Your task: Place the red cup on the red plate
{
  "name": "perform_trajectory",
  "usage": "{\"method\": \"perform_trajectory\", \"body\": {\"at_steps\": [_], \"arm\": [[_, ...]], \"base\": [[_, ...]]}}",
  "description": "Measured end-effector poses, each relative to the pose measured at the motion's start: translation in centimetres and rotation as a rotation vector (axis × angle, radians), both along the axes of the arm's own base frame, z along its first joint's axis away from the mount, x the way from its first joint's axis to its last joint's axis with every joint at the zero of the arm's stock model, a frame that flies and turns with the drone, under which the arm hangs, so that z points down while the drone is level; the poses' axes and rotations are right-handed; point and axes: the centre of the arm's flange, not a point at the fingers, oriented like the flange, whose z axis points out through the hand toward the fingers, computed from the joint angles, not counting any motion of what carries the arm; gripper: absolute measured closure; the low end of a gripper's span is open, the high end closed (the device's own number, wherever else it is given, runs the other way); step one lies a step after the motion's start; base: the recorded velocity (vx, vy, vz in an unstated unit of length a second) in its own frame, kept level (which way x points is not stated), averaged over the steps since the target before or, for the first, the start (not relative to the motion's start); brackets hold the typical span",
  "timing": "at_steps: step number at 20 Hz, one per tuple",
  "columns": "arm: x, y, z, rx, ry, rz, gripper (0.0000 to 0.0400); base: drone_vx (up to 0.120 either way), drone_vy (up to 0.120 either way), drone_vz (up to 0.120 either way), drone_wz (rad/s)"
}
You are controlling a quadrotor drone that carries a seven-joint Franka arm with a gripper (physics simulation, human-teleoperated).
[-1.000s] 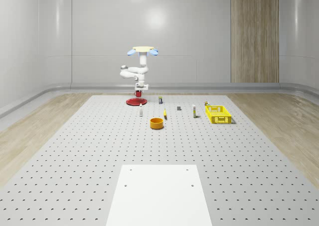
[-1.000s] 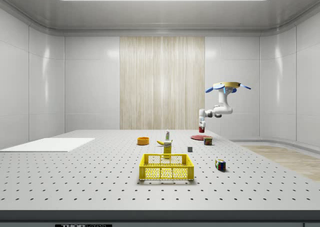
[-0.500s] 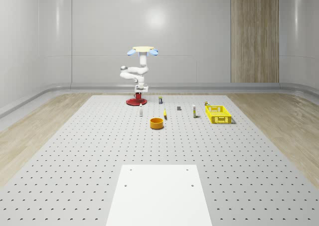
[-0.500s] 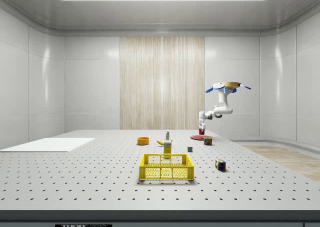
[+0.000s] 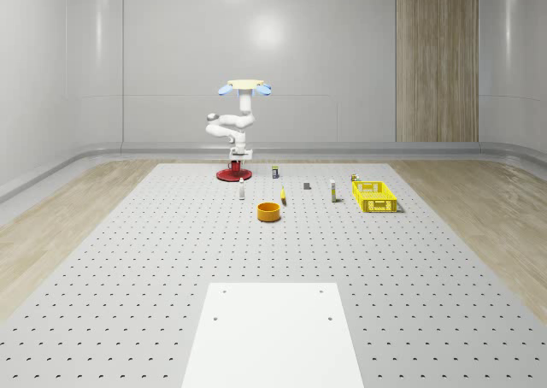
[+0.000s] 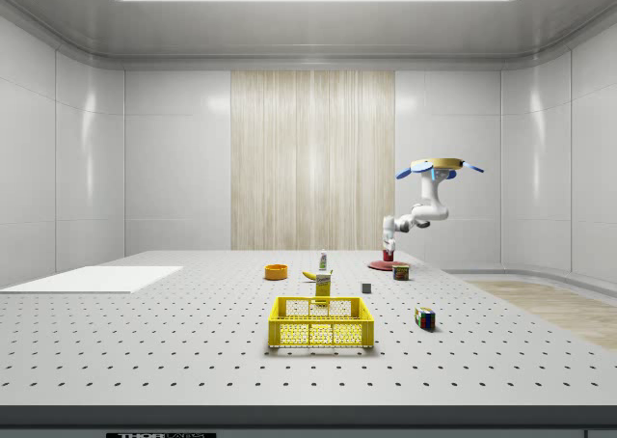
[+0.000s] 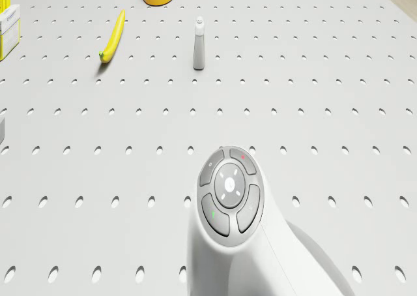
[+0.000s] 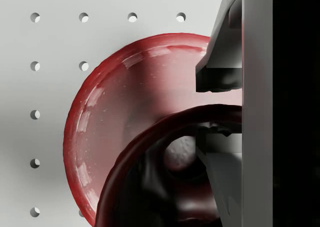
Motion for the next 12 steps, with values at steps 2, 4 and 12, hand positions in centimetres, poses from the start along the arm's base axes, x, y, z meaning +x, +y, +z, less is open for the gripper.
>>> {"method": "perform_trajectory", "body": {"at_steps": [2, 4, 12], "arm": [[0.0, 0.1, 0.4, 0.000, 0.000, 0.000, 0.0300], [0.0, 0.1, 0.7, 0.000, 0.000, 0.000, 0.0234], [0.0, 0.2, -0.3, 0.000, 0.000, 0.000, 0.0032]], "base": [[0.000, 0.000, 0.000, 0.000], [0.000, 0.000, 0.000, 0.000], [0.000, 0.000, 0.000, 0.000]]}}
